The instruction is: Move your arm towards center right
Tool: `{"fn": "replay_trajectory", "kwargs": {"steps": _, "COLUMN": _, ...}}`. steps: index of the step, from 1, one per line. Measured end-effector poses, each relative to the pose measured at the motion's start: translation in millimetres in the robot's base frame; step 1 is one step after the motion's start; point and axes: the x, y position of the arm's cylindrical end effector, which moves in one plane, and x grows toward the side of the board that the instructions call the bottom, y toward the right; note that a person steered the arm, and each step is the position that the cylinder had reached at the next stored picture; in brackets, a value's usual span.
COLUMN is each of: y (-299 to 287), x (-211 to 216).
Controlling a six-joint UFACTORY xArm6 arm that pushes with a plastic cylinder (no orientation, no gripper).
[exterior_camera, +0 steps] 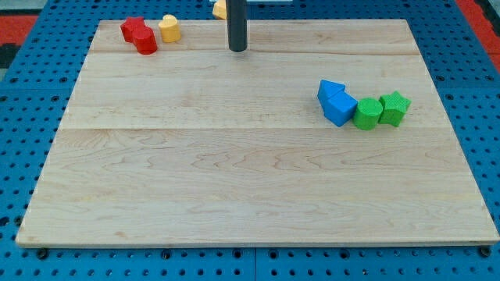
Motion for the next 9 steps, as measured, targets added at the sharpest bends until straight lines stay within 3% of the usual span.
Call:
{"fn": "replay_trajectory", "kwargs": {"steps": 5, "y": 23.5, "x": 8.9}}
{"fn": "replay_trajectory", "kwargs": {"steps": 6, "y": 21.7, "x": 33.0}}
{"fn": "replay_trajectory", "kwargs": {"steps": 7, "y": 93.2, "x": 27.1}}
{"fn": "replay_trajectory", "kwargs": {"steps": 8, "y": 213.7, "x": 23.0}}
{"fn": "replay_trajectory", "kwargs": {"steps": 9, "y": 308.7, "x": 63.6}}
